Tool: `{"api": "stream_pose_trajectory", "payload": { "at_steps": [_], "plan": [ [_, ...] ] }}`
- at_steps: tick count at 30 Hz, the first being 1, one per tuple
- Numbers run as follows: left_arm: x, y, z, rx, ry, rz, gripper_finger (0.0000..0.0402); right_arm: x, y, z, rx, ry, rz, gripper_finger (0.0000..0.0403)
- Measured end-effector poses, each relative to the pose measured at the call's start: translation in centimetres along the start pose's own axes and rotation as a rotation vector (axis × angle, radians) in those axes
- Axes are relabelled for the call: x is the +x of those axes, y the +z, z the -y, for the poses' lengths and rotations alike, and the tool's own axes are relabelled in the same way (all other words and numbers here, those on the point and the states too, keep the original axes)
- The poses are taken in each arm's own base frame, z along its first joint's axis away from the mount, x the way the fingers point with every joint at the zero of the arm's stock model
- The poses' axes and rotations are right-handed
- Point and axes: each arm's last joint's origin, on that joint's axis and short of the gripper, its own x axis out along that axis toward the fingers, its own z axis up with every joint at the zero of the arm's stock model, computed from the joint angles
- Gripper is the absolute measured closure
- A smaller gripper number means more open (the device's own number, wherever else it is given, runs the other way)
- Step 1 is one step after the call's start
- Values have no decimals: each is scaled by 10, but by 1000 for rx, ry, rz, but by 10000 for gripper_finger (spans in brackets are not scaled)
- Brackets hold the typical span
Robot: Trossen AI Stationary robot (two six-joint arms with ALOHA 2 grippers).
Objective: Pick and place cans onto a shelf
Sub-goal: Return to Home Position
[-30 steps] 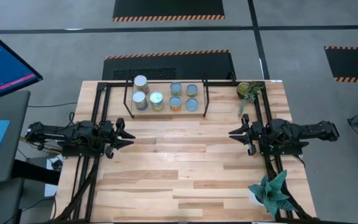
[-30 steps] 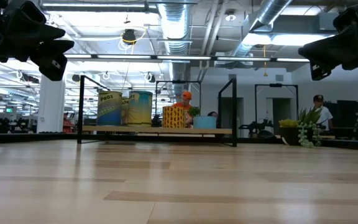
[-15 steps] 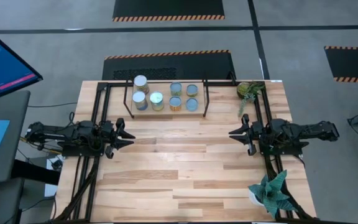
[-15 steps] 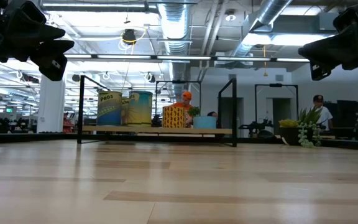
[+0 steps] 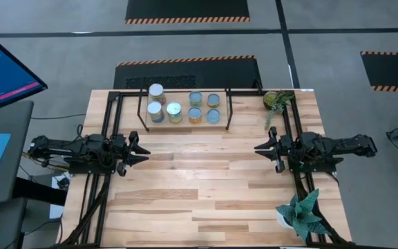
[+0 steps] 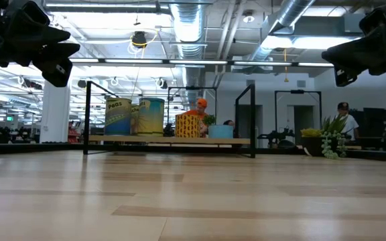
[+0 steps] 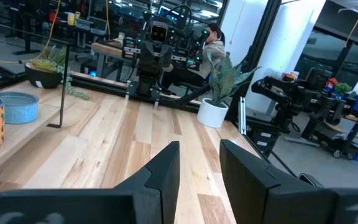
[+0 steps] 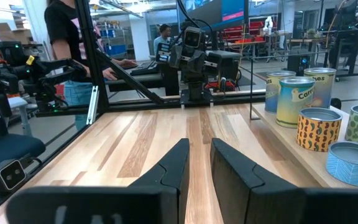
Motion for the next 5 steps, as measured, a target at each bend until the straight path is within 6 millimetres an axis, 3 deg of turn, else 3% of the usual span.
{"api": "stream_pose_trajectory", "payload": {
  "at_steps": [5],
  "plan": [
    [0, 0, 0, 0, 0, 0, 299, 0, 0, 0, 0, 0, 0, 310]
  ]
}}
